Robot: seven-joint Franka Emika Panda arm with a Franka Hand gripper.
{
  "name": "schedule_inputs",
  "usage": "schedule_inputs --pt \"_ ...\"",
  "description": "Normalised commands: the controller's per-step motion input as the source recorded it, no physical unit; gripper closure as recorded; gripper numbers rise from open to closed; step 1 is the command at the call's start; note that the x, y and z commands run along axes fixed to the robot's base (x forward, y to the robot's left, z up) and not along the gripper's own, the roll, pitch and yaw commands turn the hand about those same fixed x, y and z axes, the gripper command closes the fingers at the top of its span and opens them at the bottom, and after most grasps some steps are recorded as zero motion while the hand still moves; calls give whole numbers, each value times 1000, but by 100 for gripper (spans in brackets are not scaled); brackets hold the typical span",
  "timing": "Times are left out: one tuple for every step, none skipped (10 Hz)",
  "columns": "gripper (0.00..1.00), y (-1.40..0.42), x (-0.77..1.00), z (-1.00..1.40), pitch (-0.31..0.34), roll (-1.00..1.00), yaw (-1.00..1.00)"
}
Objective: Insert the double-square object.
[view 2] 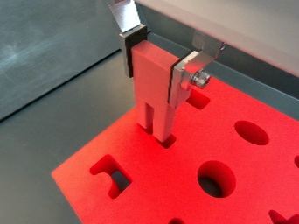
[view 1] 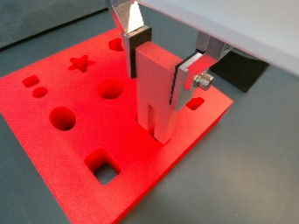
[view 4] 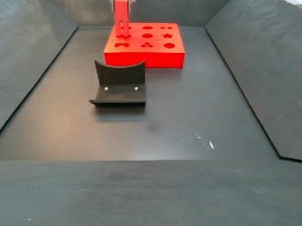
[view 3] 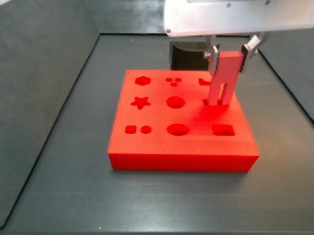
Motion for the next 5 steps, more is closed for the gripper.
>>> schedule_inputs --pt "100 0 0 0 59 33 0" --pt "100 0 -20 -20 4 10 0" --pt "100 0 -131 -23 0 0 0" --pt "100 0 -209 0 0 0 0" --pt "100 0 -149 -20 0 0 0"
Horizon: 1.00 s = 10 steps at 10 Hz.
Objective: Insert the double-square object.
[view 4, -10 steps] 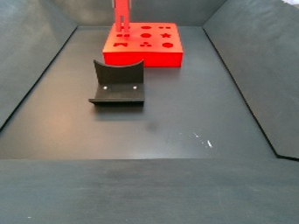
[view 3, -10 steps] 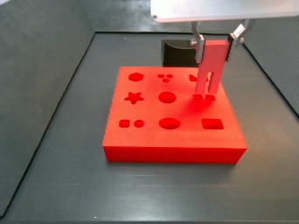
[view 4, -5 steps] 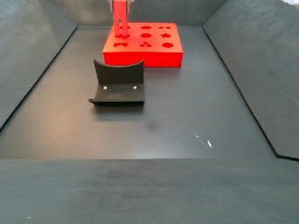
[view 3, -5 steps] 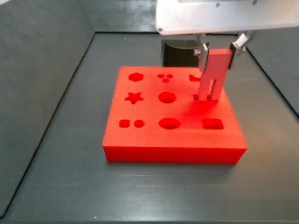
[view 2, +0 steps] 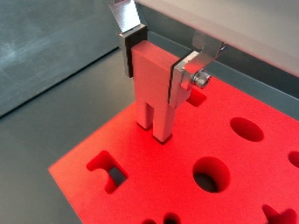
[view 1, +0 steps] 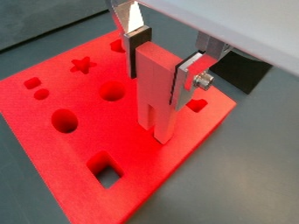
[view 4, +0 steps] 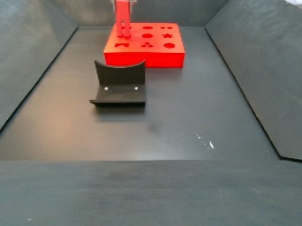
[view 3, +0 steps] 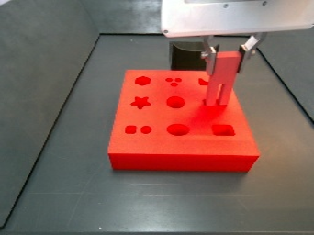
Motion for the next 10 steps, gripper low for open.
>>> schedule_inputs --pt "100 0 -89 -11 0 11 0" --pt "100 -14 0 -89 7 67 0" --pt "100 -43 89 -143 9 110 0" --pt "100 6 0 -31 3 7 0" --pt "100 0 163 -460 161 40 -54" --pt "100 46 0 -877 119 0 -226" --pt "100 0 0 -1000 76 0 -263" --pt "100 3 0 -1000 77 0 -274" --pt "100 0 0 -1000 73 0 -271" --pt "100 0 74 -1000 11 0 -254"
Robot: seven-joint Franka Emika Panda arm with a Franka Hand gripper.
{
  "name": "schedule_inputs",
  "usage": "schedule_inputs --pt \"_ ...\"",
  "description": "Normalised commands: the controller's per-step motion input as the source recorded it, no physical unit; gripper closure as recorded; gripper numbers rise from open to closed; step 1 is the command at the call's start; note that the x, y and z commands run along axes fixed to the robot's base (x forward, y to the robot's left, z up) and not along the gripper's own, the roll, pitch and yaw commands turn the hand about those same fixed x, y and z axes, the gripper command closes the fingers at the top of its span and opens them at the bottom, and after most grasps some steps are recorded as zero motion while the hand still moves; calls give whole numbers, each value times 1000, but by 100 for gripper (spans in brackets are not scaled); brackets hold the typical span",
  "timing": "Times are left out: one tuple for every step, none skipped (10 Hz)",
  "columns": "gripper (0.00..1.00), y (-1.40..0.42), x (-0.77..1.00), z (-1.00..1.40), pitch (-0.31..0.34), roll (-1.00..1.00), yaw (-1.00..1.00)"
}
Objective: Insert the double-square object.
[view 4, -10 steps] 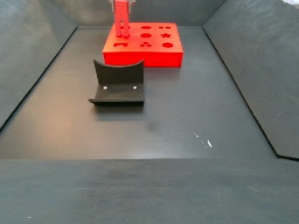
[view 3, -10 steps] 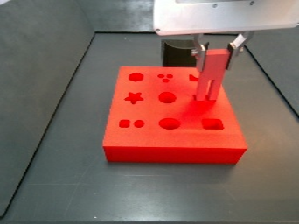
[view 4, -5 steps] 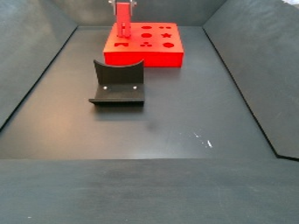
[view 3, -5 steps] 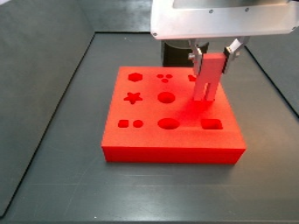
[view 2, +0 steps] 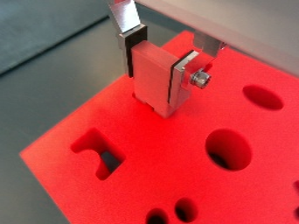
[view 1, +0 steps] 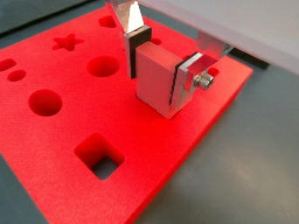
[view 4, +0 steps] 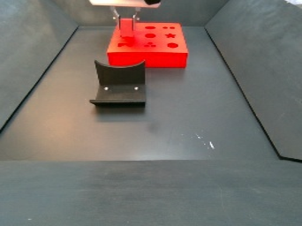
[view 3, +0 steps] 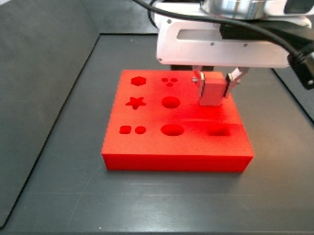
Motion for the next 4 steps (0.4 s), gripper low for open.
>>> schedule_inputs --pt "100 0 94 -1000 4 0 -286" --pt "100 69 0 -86 0 -53 -40" --pt "100 0 0 0 0 21 0" --pt "100 0 0 0 0 29 0"
